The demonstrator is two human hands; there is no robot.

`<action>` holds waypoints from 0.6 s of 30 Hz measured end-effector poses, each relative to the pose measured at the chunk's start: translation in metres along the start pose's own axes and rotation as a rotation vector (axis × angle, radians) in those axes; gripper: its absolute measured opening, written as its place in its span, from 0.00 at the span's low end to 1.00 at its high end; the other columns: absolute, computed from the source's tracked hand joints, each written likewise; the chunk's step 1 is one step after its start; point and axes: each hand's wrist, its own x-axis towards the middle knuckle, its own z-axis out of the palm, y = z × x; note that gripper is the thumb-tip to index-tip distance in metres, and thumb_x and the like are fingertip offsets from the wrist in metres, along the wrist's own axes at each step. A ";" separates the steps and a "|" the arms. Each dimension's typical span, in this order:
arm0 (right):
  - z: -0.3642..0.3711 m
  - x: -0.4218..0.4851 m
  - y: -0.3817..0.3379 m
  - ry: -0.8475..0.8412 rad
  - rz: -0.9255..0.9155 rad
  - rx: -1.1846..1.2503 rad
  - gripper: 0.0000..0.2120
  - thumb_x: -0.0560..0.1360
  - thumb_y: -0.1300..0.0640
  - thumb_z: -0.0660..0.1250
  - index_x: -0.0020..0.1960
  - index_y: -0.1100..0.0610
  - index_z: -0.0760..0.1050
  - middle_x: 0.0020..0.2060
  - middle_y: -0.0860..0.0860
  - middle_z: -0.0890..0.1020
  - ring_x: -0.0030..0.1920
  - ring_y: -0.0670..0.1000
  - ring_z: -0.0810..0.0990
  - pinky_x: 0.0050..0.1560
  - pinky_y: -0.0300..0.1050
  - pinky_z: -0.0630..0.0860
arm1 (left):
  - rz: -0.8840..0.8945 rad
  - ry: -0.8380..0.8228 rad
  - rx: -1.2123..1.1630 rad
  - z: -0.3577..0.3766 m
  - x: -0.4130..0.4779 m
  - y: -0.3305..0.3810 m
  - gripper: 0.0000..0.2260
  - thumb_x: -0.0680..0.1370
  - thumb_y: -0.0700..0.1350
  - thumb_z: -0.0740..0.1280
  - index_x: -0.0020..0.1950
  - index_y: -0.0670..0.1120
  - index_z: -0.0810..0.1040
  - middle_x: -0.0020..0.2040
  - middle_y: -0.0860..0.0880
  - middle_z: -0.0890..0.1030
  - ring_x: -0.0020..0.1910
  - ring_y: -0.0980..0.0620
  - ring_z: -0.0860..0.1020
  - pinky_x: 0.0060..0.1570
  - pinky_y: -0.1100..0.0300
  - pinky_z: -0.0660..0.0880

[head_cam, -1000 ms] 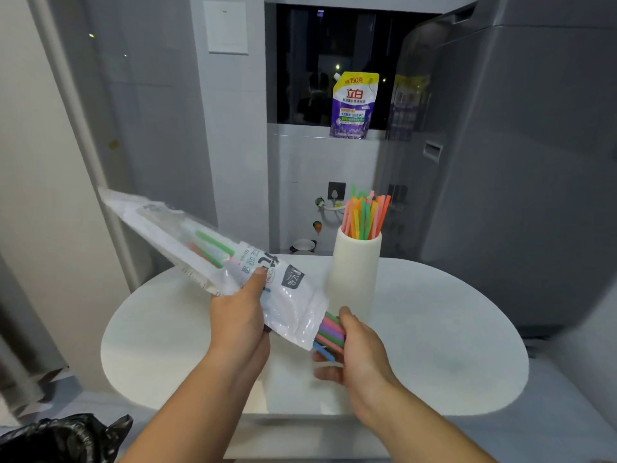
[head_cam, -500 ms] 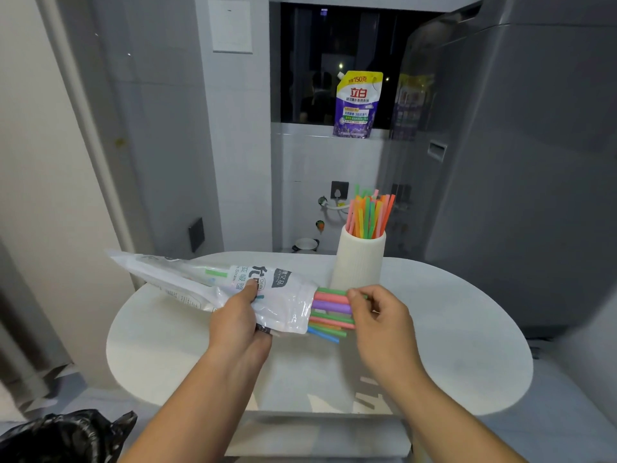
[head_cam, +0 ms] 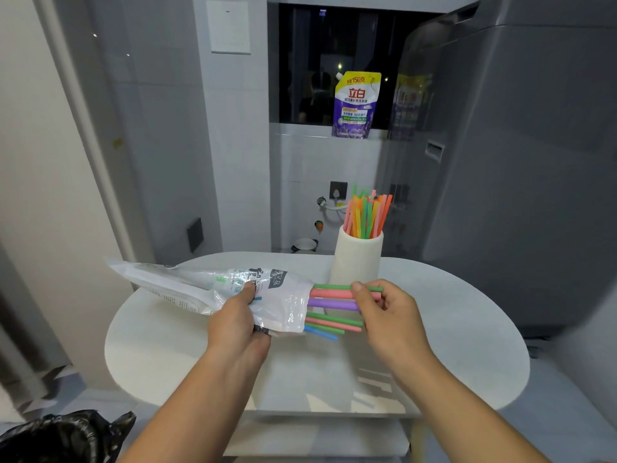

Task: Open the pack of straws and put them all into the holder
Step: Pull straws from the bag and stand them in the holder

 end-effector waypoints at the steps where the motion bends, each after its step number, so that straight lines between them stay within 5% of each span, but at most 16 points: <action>1: -0.002 0.001 -0.001 0.023 0.006 0.012 0.10 0.79 0.50 0.66 0.46 0.57 0.79 0.34 0.47 0.78 0.37 0.47 0.77 0.33 0.33 0.72 | -0.004 -0.004 -0.002 0.000 0.000 0.000 0.14 0.82 0.37 0.66 0.68 0.40 0.77 0.56 0.44 0.85 0.47 0.47 0.84 0.45 0.50 0.81; 6: -0.005 0.001 -0.007 0.031 0.160 0.364 0.14 0.78 0.49 0.67 0.42 0.60 0.75 0.27 0.50 0.68 0.27 0.48 0.65 0.28 0.42 0.65 | -0.041 0.003 -0.017 0.001 -0.001 -0.003 0.13 0.82 0.37 0.66 0.67 0.40 0.78 0.55 0.45 0.85 0.47 0.47 0.84 0.38 0.52 0.83; 13: 0.001 0.006 -0.017 0.005 0.268 0.692 0.10 0.77 0.54 0.70 0.51 0.62 0.81 0.26 0.49 0.71 0.28 0.47 0.68 0.30 0.41 0.71 | -0.088 -0.006 -0.059 0.004 -0.005 -0.005 0.14 0.83 0.37 0.64 0.69 0.40 0.76 0.60 0.44 0.84 0.50 0.47 0.84 0.28 0.55 0.82; 18: 0.007 0.009 -0.017 0.033 0.291 0.681 0.15 0.79 0.50 0.67 0.52 0.62 0.83 0.33 0.52 0.75 0.33 0.48 0.71 0.35 0.42 0.75 | -0.076 -0.027 -0.062 0.005 -0.008 -0.004 0.15 0.83 0.37 0.64 0.70 0.40 0.76 0.61 0.44 0.84 0.50 0.47 0.84 0.40 0.50 0.81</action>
